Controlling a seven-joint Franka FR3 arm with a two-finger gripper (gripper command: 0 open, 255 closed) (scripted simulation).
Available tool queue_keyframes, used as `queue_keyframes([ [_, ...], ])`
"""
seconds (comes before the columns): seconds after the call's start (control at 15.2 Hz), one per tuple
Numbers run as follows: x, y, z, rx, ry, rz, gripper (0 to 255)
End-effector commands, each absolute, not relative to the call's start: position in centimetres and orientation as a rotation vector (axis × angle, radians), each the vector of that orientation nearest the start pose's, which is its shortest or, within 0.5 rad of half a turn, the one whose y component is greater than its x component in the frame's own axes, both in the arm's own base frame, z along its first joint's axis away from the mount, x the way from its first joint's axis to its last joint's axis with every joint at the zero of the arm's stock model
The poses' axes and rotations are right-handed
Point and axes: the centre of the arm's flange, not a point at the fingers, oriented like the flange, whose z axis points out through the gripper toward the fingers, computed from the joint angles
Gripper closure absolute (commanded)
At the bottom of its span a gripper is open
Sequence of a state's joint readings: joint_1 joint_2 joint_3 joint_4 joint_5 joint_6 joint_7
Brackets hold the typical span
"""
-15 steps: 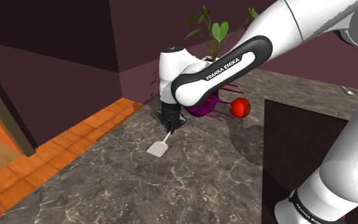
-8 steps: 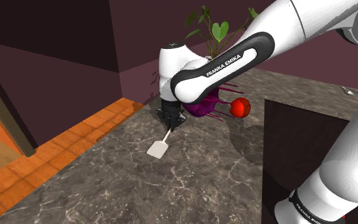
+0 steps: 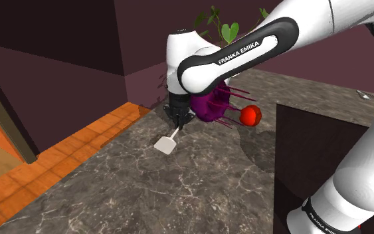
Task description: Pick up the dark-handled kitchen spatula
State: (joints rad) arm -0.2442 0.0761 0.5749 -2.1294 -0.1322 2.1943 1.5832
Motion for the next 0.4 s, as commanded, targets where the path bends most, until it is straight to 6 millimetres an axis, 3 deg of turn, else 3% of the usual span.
queue_keyframes([
  [0.0, 52.3, 17.2, 39.0, -2.642, 1.765, -0.088, 255],
  [0.33, 52.3, 17.2, 40.7, -2.642, 1.765, -0.088, 255],
])
